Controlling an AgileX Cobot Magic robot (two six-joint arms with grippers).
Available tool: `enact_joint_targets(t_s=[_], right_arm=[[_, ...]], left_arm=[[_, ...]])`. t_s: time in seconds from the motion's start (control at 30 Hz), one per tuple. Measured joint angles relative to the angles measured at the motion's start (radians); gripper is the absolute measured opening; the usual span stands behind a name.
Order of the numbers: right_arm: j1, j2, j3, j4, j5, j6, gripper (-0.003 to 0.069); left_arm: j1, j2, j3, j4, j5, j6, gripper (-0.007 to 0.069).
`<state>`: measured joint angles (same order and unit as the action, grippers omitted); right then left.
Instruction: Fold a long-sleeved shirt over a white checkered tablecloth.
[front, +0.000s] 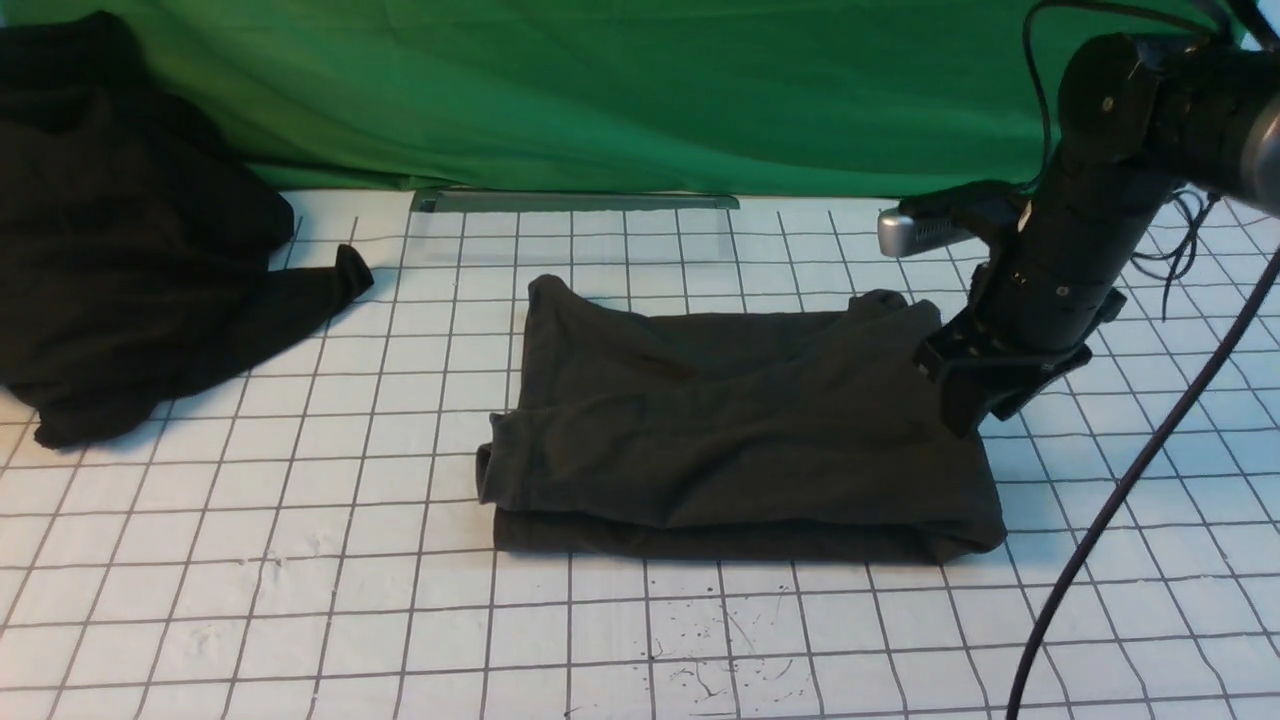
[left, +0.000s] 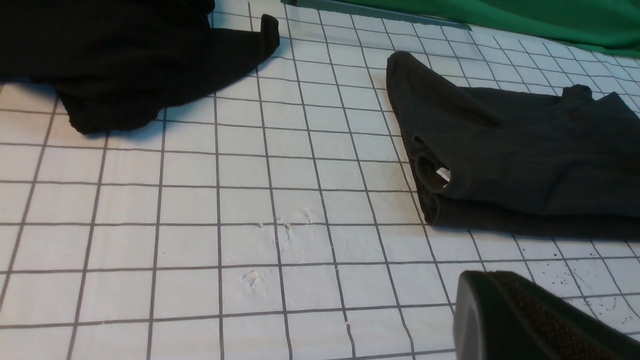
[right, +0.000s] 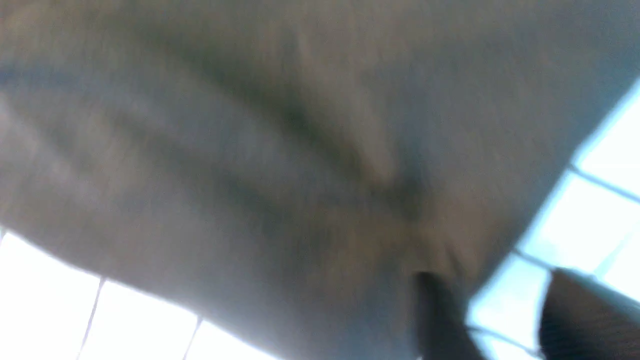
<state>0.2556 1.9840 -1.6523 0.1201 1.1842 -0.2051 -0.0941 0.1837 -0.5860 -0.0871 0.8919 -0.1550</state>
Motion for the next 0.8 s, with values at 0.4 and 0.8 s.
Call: enact_joint_targets(t_s=[0.4, 0.8], right_arm=[[-0.001, -0.93, 0.343, 0.001, -0.404, 0.0, 0.0008], [-0.001, -1.834, 1.059, -0.002, -1.032, 0.0, 0.0011]], left_arm=[[0.0, 0.0, 0.0, -0.021, -0.002, 0.001, -0.0004], [0.0, 0.009, 0.0, -0.022, -0.032, 0.001, -0.0004]])
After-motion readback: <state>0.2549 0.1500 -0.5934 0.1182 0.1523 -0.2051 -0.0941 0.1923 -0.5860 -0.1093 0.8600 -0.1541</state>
